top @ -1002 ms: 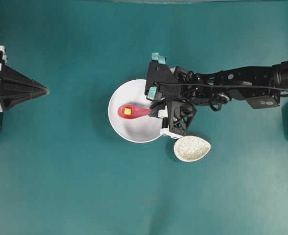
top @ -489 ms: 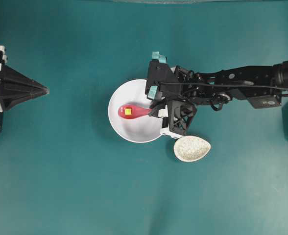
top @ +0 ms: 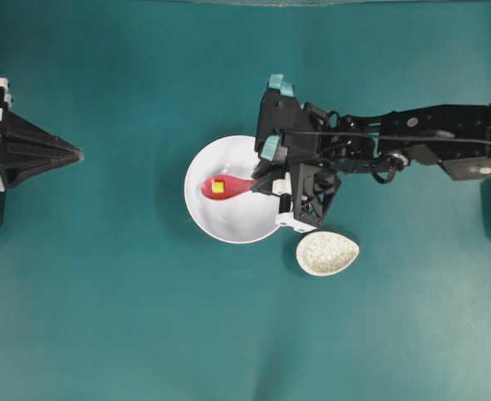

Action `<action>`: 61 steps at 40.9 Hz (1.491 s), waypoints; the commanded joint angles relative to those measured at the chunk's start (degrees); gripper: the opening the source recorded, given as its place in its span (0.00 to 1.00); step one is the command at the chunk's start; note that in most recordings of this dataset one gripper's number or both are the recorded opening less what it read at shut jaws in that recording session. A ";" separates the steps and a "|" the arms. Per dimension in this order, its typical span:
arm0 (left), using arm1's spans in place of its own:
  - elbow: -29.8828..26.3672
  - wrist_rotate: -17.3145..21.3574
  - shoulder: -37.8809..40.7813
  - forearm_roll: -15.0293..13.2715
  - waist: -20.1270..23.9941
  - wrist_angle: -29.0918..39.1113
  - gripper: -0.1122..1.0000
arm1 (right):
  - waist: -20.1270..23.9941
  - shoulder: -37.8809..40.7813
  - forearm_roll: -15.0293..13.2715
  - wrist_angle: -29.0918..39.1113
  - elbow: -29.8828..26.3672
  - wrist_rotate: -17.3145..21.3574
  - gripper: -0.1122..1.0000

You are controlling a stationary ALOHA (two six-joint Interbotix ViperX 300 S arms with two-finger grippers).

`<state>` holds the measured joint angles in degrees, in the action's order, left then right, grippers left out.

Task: Scoop the yellow hexagonal prism block from the bowl with a spoon using the right arm.
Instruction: 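Lift the spoon carrying the yellow block up out of the bowl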

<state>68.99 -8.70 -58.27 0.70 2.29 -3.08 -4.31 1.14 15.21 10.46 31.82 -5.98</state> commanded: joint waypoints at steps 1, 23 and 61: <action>-0.88 0.00 0.26 0.00 0.18 -0.35 0.09 | -0.26 -2.99 -0.18 0.62 -1.14 -0.09 0.33; -0.88 0.00 0.18 0.00 0.18 -0.35 0.09 | -2.64 -13.54 -2.29 5.71 -1.32 -0.09 0.33; -0.79 0.44 0.53 0.18 0.18 -0.70 0.09 | -3.69 -21.45 -3.52 8.44 -0.70 -0.09 0.33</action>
<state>68.99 -8.35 -58.27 0.70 2.37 -3.16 -7.91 -19.34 11.78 19.42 31.82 -5.98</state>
